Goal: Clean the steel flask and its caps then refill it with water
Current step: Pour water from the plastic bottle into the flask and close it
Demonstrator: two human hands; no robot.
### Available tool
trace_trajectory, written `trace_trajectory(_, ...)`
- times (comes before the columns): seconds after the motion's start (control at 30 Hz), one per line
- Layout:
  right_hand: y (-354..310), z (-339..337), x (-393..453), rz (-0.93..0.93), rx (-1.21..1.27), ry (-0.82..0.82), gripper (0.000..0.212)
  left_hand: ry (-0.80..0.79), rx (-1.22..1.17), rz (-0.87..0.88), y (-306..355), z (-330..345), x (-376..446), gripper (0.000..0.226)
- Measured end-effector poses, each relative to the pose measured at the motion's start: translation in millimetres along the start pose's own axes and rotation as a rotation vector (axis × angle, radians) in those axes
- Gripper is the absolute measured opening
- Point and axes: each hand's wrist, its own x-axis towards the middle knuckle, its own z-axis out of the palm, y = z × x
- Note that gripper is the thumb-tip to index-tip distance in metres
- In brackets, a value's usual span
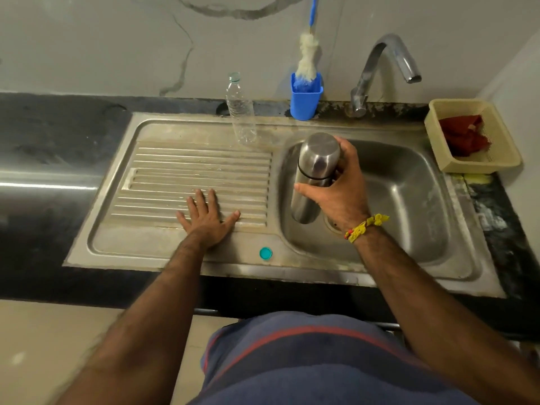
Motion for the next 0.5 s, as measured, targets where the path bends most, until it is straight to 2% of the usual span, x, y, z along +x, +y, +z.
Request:
trace_trajectory(0.33, -27.5, 44.3, 40.0, -0.070, 0.070, -0.072, 0.107, -0.105, -0.002, 0.025, -3.4, -4.2, 6.6, 0.113)
trace_trajectory(0.5, -34.6, 63.0, 48.3, -0.083, 0.103, -0.050, 0.109, -0.114, -0.023, 0.006, -3.1, -4.3, 6.4, 0.114)
